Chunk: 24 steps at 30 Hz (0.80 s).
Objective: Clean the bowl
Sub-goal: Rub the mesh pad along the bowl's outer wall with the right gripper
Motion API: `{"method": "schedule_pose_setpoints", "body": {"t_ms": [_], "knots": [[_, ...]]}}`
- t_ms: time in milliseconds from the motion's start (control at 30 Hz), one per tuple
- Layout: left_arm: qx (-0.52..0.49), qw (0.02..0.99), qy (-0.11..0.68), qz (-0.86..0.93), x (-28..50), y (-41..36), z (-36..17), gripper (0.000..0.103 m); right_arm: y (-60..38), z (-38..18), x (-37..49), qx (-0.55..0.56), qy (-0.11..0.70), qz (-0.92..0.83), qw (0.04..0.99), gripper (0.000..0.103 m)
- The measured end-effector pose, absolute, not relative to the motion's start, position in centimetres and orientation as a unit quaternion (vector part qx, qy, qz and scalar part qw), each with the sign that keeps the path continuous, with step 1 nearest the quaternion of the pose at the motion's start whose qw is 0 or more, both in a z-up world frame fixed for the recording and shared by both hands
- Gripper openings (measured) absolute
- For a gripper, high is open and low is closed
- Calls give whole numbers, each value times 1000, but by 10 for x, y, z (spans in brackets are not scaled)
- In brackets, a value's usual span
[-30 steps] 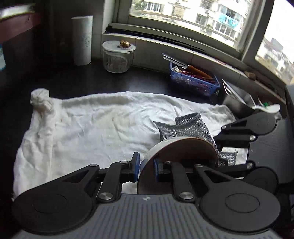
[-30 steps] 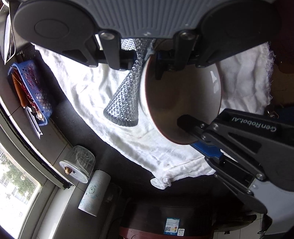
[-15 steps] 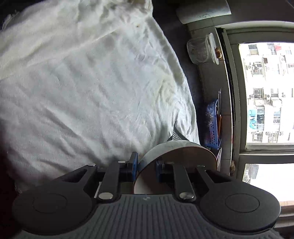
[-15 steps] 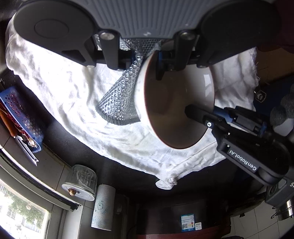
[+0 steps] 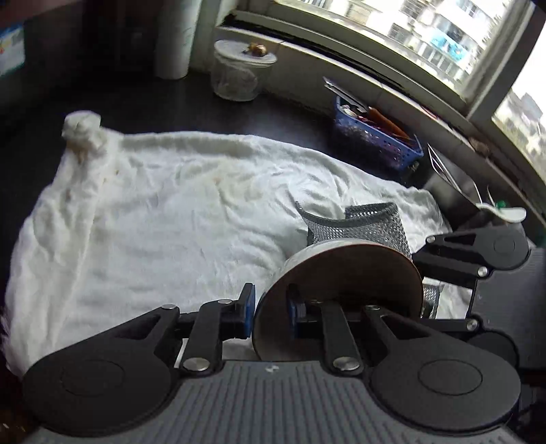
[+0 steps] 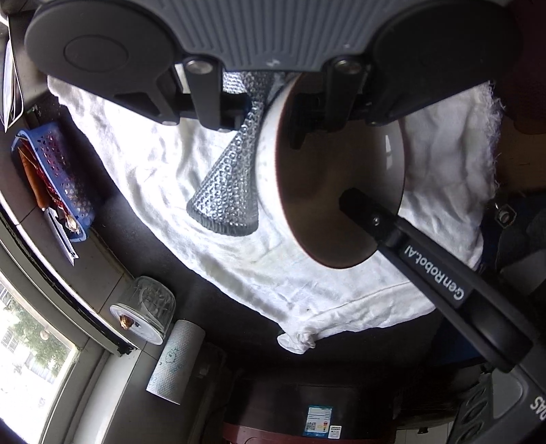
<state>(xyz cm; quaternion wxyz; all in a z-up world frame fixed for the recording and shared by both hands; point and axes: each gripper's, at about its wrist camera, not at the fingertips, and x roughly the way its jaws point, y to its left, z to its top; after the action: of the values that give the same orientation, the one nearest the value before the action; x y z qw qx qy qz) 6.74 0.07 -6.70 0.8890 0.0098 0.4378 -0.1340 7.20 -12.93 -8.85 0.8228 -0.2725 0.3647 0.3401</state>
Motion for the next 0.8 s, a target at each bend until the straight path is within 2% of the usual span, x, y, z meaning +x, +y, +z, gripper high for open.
{"method": "schedule_pose_setpoints", "body": {"t_ms": [133, 200, 300, 500, 667, 800], "knots": [[121, 893, 406, -153, 58, -20, -62, 18, -129, -89, 71, -299, 348, 353, 816, 22], [121, 896, 400, -151, 57, -21, -62, 17, -130, -89, 72, -303, 346, 356, 814, 22], [14, 899, 417, -133, 63, -1, -62, 10, -135, -88, 80, -268, 367, 354, 817, 22], [-182, 868, 455, -83, 65, 41, -82, 10, -141, -91, 87, -192, 409, 345, 823, 23], [-378, 788, 484, -38, 55, 76, -116, 10, -139, -94, 87, -165, 425, 350, 818, 25], [-494, 715, 494, -27, 45, 91, -144, 10, -138, -95, 86, -151, 431, 353, 817, 27]]}}
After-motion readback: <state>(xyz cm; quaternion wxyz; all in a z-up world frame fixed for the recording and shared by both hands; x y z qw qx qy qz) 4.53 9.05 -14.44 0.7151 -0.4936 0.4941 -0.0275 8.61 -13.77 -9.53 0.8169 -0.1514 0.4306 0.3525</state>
